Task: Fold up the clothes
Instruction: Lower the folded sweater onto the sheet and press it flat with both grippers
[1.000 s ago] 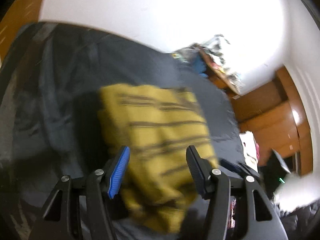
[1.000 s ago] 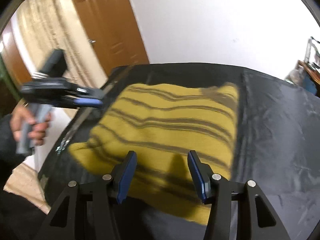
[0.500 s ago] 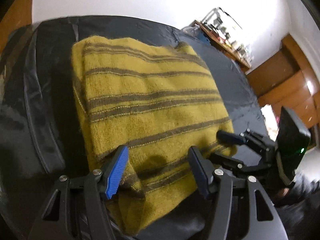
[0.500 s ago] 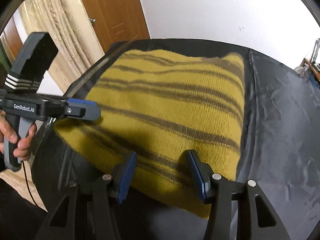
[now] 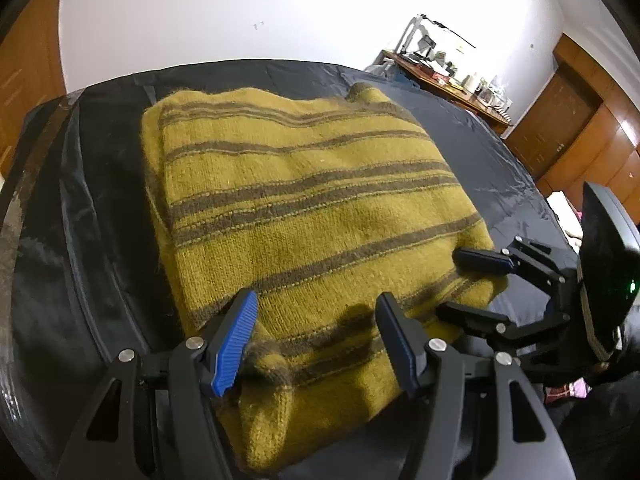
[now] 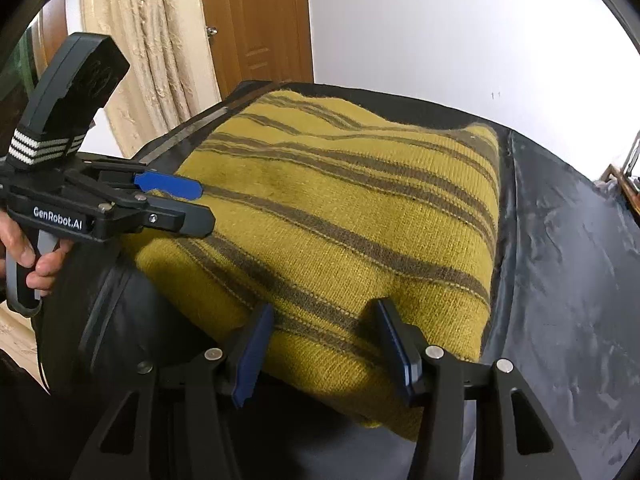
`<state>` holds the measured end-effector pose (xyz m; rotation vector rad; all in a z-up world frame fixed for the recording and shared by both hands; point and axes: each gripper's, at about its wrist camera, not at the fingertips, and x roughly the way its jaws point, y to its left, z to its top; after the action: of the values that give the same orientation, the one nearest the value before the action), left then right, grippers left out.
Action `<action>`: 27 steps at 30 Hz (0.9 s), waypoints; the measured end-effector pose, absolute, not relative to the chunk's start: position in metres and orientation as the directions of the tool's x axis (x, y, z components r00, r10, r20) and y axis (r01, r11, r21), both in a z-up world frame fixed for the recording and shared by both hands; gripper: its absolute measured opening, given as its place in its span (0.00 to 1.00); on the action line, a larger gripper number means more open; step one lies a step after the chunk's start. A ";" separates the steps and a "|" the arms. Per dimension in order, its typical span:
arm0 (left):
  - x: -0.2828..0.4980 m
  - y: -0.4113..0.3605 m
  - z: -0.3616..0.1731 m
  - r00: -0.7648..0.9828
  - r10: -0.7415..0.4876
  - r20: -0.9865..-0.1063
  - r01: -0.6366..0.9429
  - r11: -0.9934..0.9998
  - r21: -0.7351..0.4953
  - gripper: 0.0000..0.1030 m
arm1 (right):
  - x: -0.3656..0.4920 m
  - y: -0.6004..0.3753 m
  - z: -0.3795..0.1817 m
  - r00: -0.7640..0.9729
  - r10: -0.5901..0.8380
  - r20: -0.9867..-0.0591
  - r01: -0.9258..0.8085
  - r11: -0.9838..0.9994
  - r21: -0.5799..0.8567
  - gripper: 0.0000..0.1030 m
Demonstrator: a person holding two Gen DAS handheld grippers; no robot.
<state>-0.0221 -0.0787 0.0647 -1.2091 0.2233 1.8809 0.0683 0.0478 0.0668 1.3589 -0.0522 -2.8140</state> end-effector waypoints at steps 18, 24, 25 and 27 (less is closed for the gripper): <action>0.009 -0.059 0.083 -0.264 0.423 -0.867 -0.772 -0.631 -0.072 0.79 | 0.076 0.078 0.073 -0.543 0.122 -0.831 -0.139 -0.989 -0.055 0.63; 0.015 -0.061 0.068 -0.313 0.380 -0.871 -0.799 -0.601 0.025 0.79 | 0.082 0.108 0.046 -0.517 -0.025 -0.856 -0.258 -0.949 0.183 0.69; 0.016 -0.061 0.068 -0.313 0.379 -0.871 -0.800 -0.600 0.026 0.80 | 0.084 0.115 0.044 -0.522 -0.055 -0.851 -0.281 -0.931 0.232 0.72; 0.015 -0.061 0.067 -0.310 0.378 -0.872 -0.800 -0.600 0.025 0.80 | 0.083 0.111 0.044 -0.514 -0.024 -0.858 -0.261 -0.948 0.183 0.72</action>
<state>0.0148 -0.0614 0.0669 -1.1422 0.6019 1.9771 0.0832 0.1106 0.0440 1.6050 -0.4802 -2.8202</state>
